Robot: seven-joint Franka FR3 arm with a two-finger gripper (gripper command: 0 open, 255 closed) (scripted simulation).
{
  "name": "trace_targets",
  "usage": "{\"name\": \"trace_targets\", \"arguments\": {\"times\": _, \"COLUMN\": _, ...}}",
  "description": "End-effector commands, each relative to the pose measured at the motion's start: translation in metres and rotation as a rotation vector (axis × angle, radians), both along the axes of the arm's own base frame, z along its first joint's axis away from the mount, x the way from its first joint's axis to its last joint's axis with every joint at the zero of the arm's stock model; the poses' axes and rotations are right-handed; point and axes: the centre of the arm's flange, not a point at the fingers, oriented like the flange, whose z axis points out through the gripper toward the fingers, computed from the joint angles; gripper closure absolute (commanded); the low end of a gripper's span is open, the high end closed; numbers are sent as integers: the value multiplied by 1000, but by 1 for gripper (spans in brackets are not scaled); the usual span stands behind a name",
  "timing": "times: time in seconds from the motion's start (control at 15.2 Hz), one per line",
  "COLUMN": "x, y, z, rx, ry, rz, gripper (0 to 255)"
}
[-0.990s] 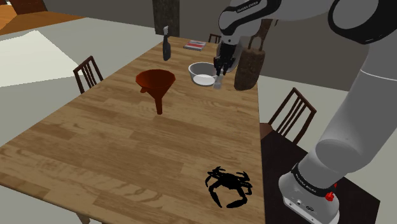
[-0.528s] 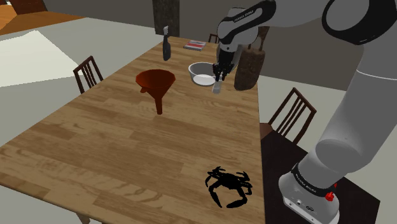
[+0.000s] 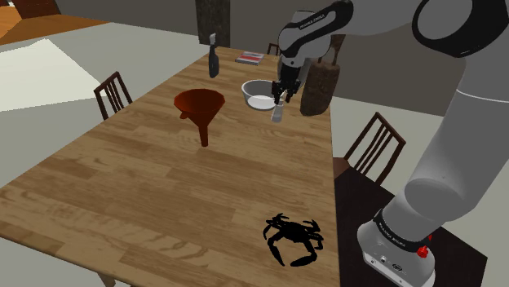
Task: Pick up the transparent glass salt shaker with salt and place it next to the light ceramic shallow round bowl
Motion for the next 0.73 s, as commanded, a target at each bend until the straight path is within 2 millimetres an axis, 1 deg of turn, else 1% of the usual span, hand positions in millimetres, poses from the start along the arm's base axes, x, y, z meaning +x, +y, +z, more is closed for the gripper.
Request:
{"name": "trace_targets", "arguments": {"times": 0.0, "x": 0, "y": 0, "z": 0, "rx": 0, "ry": 0, "rz": 0, "gripper": 0}}
{"name": "trace_targets", "arguments": {"times": 0.26, "x": 0, "y": 0, "z": 0, "rx": 0, "ry": 0, "rz": 0, "gripper": 0}}
{"name": "trace_targets", "arguments": {"times": 0.46, "x": -1, "y": -3, "z": 39, "rx": 0, "ry": 0, "rz": 0, "gripper": 0}}
{"name": "trace_targets", "arguments": {"times": 0.53, "x": -1, "y": -4, "z": 50, "rx": 0, "ry": 0, "rz": 0, "gripper": 0}}
{"name": "trace_targets", "arguments": {"times": 0.66, "x": -1, "y": -4, "z": 50, "rx": 0, "ry": 0, "rz": 0, "gripper": 0}}
